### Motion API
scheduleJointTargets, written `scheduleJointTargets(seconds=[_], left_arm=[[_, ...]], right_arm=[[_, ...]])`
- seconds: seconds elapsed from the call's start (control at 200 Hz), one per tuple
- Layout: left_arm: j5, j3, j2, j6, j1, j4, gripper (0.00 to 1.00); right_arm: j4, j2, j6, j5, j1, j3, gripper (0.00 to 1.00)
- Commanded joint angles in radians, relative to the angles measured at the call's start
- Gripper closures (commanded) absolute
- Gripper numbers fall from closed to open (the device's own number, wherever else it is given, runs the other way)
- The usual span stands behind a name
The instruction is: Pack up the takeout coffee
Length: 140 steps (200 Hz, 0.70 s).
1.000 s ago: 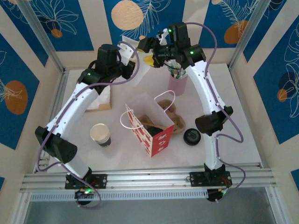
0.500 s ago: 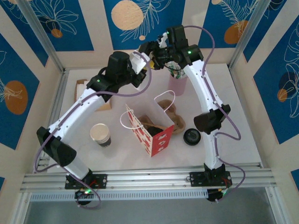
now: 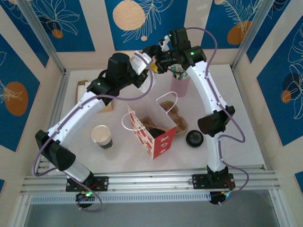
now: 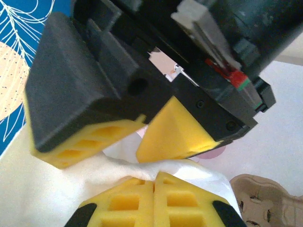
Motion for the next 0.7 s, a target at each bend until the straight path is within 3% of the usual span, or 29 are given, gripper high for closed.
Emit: scheduleJointTargets(seconds=[0.0,0.1,0.2,0.57,0.695], left_arm=[[0.011,-0.009,-0.04,-0.02,-0.006,0.044,1.0],[0.086,0.0,-0.046,-0.064,0.009,0.028,1.0],[0.177,0.021,-0.04,-0.117,0.03,0.006,1.0],[0.465,0.038,-0.02,-0.336,0.165,0.008,1.0],[0.573,0.06,0.007,-0.44,0.208,0.038,1.0]], right_arm=[[0.1,-0.099,-0.072,-0.102,-0.019,-0.115,0.28],[0.316,-0.177,-0.068,-0.244,-0.05,-0.309,0.28],[0.471,-0.234,-0.068,-0.308,-0.066,-0.431,0.26],[0.829,-0.365,-0.068,-0.421,-0.119,-0.736,0.24],[0.87,-0.377,-0.096,-0.439,-0.108,-0.791,0.25]])
